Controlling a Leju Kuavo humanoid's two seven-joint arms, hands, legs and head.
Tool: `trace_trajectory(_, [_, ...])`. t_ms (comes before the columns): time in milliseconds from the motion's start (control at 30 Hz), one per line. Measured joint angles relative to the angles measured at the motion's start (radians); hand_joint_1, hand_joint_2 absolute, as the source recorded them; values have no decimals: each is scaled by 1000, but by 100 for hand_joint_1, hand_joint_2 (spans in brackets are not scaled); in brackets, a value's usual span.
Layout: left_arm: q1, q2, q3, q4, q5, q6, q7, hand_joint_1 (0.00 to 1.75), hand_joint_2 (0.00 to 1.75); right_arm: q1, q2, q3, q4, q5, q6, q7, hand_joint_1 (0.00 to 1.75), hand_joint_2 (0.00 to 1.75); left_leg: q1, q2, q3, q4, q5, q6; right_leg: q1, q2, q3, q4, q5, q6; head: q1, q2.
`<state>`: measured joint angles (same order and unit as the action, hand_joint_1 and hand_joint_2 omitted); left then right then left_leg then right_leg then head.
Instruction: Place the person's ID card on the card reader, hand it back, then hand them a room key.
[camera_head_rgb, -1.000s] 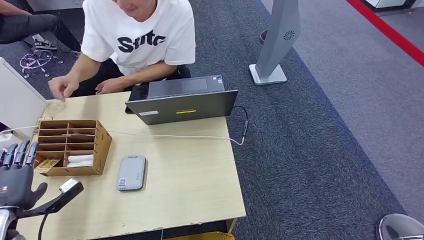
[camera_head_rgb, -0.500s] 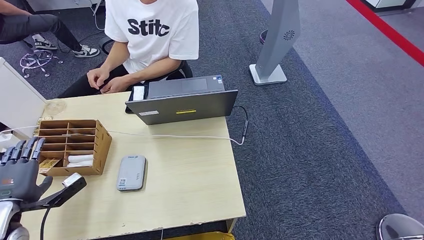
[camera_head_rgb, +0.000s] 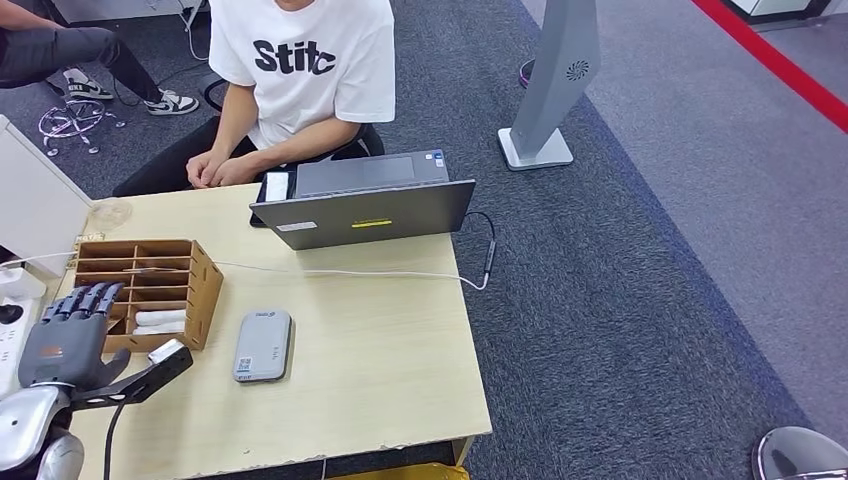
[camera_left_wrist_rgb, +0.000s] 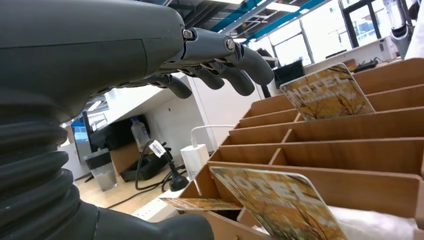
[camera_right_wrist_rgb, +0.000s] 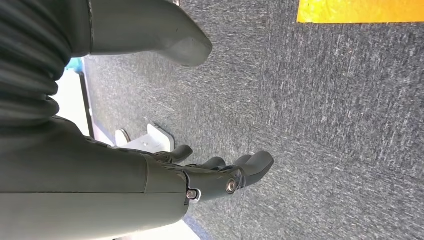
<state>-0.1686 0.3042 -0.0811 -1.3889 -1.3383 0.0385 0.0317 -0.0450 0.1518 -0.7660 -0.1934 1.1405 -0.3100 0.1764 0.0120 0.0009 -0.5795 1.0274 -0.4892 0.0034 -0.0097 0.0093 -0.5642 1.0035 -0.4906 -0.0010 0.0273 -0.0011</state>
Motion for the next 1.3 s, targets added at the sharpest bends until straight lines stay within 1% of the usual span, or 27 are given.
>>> trace_trajectory(133, [-13, -7, -16, 25, 0, 0, 0, 35, 175, -1, 0, 0, 0, 2, 1, 0, 0, 175, 0, 0, 0, 0, 0, 0, 0, 0, 0, 0, 0, 0, 0, 0])
trace_trajectory(333, [-34, -16, -40, 52, 2, -1, 1, 49, 175, -1, 0, -1, 0, 6, 3, 0, 0, 175, 0, 0, 0, 0, 0, 0, 0, 0, 0, 0, 0, 0, 0, 0])
trace_trajectory(367, [-38, -17, -45, 56, 4, -2, 1, 62, 175, -1, 0, -1, 0, 6, 3, 0, 0, 175, 0, 0, 0, 0, 0, 0, 0, 0, 0, 0, 0, 0, 0, 0])
trace_trajectory(467, [-46, -19, -58, 65, 10, -2, 0, 140, 175, -1, 0, -3, 0, 9, 3, 0, 0, 175, 0, 0, 0, 0, 0, 0, 0, 0, 0, 0, 0, 0, 0, 0])
trace_trajectory(500, [-48, -19, -62, 68, 13, -2, 0, 155, 175, -1, 0, -3, 0, 10, 3, 0, 0, 175, 0, 0, 0, 0, 0, 0, 0, 0, 0, 0, 0, 0, 0, 0])
trace_trajectory(600, [-51, -20, -71, 75, 21, -2, 0, 164, 175, -1, 0, -8, 0, 11, 2, 0, 0, 175, 0, 0, 0, 0, 0, 0, 0, 0, 0, 0, 0, 0, 0, 0])
trace_trajectory(833, [-54, -21, -77, 82, 37, -3, -2, 175, 175, -1, 0, -17, 0, 16, 1, -2, 0, 175, 0, 0, 0, 0, 0, 0, 0, 0, 0, 0, 0, 0, 0, 0])
trace_trajectory(1100, [-61, -18, -78, 89, 44, -1, -9, 175, 175, -1, 0, -20, 0, 19, 1, -3, 0, 175, 0, 0, 0, 0, 0, 0, 0, 0, 0, 0, 0, 0, 0, 0])
trace_trajectory(1300, [-69, -16, -78, 85, 28, 56, 13, 175, 175, -1, 0, -26, 0, 21, 0, -3, 0, 175, 0, 0, 0, 0, 0, 0, 0, 0, 0, 0, 0, 0, 0, 0])
